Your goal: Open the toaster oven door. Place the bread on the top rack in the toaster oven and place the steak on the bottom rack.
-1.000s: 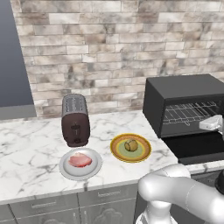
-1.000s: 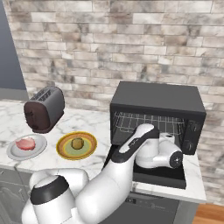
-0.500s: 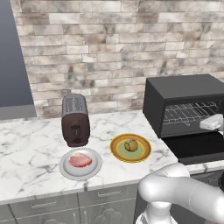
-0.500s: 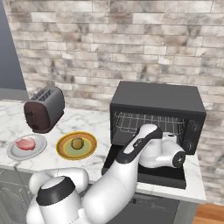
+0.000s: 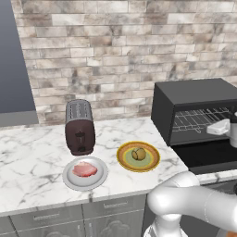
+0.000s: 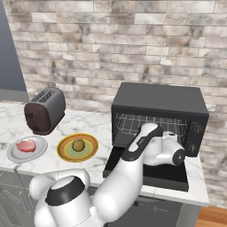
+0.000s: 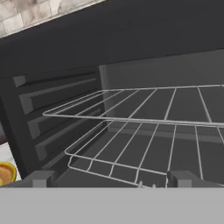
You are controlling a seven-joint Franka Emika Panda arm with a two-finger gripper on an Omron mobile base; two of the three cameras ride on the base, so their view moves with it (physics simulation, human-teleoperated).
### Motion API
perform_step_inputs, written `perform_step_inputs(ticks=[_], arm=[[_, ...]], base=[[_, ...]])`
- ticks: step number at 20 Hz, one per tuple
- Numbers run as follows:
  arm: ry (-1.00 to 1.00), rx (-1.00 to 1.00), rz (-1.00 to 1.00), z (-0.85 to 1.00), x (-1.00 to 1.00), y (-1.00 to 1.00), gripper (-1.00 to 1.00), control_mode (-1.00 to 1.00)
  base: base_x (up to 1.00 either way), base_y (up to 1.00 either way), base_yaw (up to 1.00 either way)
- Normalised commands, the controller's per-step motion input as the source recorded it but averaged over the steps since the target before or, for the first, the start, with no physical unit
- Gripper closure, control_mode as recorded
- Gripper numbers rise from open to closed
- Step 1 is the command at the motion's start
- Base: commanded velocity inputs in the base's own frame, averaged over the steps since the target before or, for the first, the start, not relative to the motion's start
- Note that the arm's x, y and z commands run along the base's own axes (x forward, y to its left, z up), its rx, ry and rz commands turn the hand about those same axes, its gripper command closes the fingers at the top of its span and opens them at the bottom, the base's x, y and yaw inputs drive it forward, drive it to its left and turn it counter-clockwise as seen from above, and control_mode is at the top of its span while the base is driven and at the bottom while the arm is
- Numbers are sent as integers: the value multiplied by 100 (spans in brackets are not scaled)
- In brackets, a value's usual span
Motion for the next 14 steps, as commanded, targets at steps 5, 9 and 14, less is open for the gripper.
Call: perform_step_inputs(ticks=[5, 9, 14], arm=[[0, 0, 1, -11, 18, -2, -100, -100], [0, 0, 2, -9, 12, -7, -100, -100], [0, 0, 2, -8, 19, -5, -100, -100]], base=[[0, 0, 0], [0, 0, 0], [0, 0, 0]])
